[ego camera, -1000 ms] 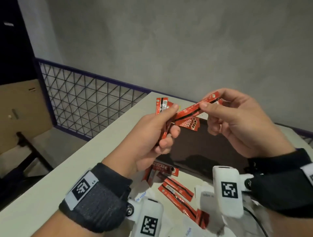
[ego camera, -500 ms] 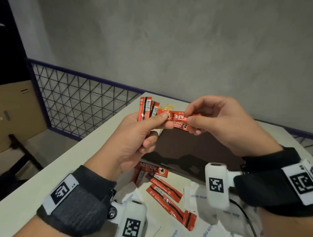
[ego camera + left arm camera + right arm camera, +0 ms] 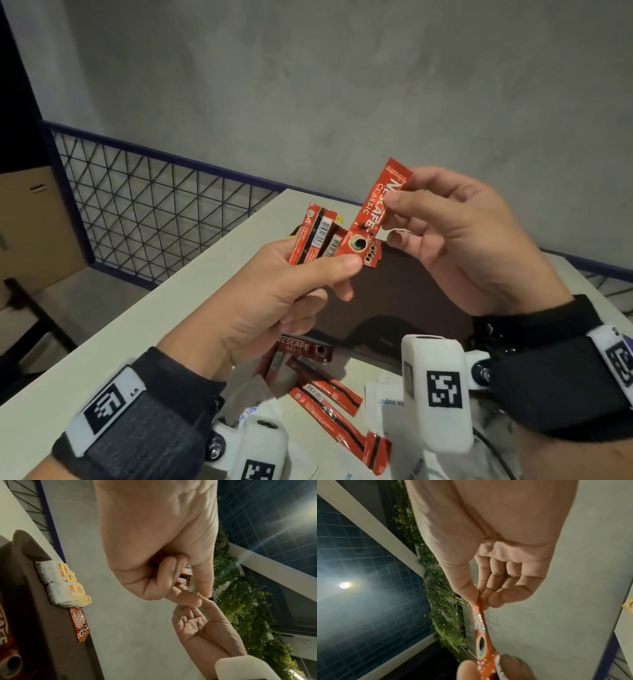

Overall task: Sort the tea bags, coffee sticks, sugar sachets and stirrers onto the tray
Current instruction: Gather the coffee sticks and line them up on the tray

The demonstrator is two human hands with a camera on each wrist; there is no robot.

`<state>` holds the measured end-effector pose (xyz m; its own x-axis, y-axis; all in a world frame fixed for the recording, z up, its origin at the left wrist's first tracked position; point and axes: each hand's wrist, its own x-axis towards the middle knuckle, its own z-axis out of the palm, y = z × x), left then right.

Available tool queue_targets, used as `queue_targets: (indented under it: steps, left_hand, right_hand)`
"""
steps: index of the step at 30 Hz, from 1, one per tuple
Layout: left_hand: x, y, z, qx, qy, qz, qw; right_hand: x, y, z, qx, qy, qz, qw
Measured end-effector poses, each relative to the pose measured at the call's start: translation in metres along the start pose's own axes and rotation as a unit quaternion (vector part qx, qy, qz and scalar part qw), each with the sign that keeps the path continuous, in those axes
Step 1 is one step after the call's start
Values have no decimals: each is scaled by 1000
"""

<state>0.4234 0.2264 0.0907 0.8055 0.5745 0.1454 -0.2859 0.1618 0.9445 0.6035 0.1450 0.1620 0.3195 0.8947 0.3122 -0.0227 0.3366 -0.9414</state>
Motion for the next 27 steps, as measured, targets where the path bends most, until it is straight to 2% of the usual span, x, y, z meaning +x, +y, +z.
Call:
queue_targets:
  steps: [3,5,9,11,14,18,27]
  left_hand:
    - [4,-1,-8,-51,6,3,999]
    - [5,-1,-12,-70,16,14,997]
    - [5,-2,-8,-83,9,29,996]
    - [5,-3,-6,-54,25,35,998]
    - [6,-1,-4,-40,85,46,995]
    - [8,4,-5,-104,144,86,980]
    - [8,5,-8,-119,161,76,977]
  right_hand:
    - [1,1,-1,-18,6,-2,1000]
    - [-1,2,-1,-80,-14,1,997]
    - [-9,8,6,-196,-159,23,967]
    - [-12,12,9,-213,-197,29,957]
    - [-10,14,13,-216,-169,43,961]
    - [-7,11,8,-279,-128,51,950]
    - [-2,17,-4,-260,-59,26,963]
